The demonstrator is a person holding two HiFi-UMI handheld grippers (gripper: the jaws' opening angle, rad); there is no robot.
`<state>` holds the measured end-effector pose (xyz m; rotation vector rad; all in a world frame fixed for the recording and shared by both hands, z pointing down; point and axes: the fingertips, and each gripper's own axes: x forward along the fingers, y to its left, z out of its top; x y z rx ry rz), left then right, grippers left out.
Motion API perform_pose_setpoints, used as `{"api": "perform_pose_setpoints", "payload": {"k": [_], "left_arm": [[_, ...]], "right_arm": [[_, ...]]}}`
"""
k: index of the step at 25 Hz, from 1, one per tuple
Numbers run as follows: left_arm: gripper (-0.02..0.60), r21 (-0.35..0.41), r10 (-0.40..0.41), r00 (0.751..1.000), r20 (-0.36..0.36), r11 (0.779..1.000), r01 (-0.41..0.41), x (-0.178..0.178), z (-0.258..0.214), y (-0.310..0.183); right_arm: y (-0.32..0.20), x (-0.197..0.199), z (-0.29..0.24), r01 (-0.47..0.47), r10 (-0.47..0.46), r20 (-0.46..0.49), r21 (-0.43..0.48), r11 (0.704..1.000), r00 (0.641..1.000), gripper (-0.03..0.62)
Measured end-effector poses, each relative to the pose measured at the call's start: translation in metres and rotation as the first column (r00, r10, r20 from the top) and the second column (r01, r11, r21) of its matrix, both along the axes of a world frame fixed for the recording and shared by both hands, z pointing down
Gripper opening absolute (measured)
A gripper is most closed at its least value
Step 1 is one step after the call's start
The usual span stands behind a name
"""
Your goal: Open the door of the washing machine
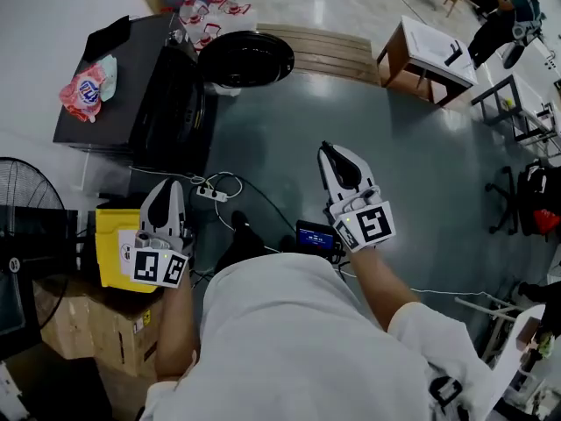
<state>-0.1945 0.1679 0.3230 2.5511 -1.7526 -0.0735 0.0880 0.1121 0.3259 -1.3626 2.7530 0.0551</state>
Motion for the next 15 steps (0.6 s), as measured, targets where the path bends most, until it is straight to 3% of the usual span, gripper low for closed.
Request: {"api": "perform_pose_setpoints", "payload": {"k": [5, 8, 15], "left_arm": [[0.020, -0.061, -0.053, 0.999, 0.013, 0.997, 0.053, -0.012, 0.021, 0.037], [0.020, -0.092, -0.076, 0.997, -0.014, 0.993, 0.074, -0.022, 0.033, 0.051], [0.020, -0.064, -0.030, 0.998, -0.052, 0.998, 0.027, -0.032, 0.030, 0.046]], "right_arm": [[0.021, -0.023, 0.016, 0.078, -0.078, 0.001, -0.004, 0.997, 0.997, 0.046], [0.033, -0.037, 0.022, 0.100, -0.100, 0.002, -0.010, 0.995, 0.995, 0.045], [0.052, -0.047, 0.037, 0.069, -0.072, -0.048, -0.058, 0.996, 0.996, 0.041]]}}
